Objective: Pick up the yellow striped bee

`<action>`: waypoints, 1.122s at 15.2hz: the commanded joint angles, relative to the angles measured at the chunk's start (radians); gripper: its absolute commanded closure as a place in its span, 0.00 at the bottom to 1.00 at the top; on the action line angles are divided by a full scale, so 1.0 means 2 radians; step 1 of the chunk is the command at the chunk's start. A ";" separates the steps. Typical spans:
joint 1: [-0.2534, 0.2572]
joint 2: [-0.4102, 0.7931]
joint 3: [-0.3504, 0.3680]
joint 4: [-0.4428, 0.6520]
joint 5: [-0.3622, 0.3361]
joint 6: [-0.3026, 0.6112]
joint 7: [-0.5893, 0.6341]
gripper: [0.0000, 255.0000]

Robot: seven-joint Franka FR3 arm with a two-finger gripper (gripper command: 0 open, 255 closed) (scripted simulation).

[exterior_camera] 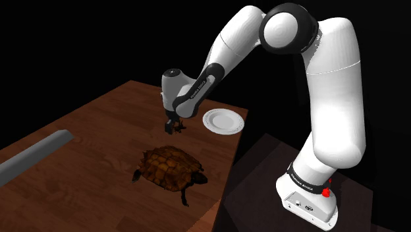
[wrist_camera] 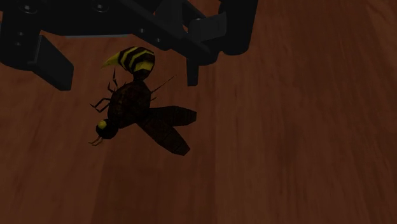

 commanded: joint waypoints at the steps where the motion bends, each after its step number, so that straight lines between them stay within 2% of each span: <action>1: 0.001 0.002 -0.001 0.000 -0.001 0.002 0.001 1.00; 10: 0.002 0.003 -0.001 0.001 -0.002 0.003 0.002 1.00; 17: -0.008 -0.035 0.013 -0.005 0.016 -0.030 -0.014 1.00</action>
